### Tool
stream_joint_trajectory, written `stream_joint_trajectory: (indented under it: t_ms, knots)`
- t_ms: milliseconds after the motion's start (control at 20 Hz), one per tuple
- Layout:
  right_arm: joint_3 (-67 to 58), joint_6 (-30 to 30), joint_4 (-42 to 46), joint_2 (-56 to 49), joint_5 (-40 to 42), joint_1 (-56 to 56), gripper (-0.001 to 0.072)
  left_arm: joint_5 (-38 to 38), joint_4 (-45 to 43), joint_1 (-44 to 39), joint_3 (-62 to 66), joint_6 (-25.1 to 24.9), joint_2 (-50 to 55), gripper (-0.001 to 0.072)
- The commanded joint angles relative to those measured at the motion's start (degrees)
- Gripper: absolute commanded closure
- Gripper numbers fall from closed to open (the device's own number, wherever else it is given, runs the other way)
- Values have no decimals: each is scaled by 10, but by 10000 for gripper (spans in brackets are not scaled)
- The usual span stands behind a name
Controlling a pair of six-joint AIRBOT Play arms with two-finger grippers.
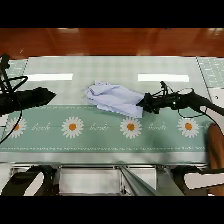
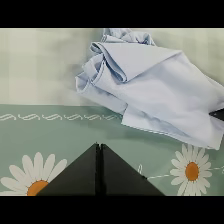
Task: Fold the shirts.
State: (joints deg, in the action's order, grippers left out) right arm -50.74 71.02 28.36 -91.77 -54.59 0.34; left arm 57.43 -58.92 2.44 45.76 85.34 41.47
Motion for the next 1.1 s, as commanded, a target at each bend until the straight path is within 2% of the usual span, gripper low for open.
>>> stream_joint_trajectory:
  t_ms: [0,300,550,800,1050]
  knots:
    - [-55,17,30,-13,-29,20,680,0,0,0,0,0,0,685]
    - [-132,19,44,-11,-73,20,688,0,4,0,0,4,0,685]
    - [-310,98,169,24,-143,21,689,0,9,0,0,5,0,685]
    - [-553,183,313,35,-263,8,689,0,19,0,0,5,0,685]
    - [-677,210,318,45,-325,-70,689,0,19,0,0,4,0,685]
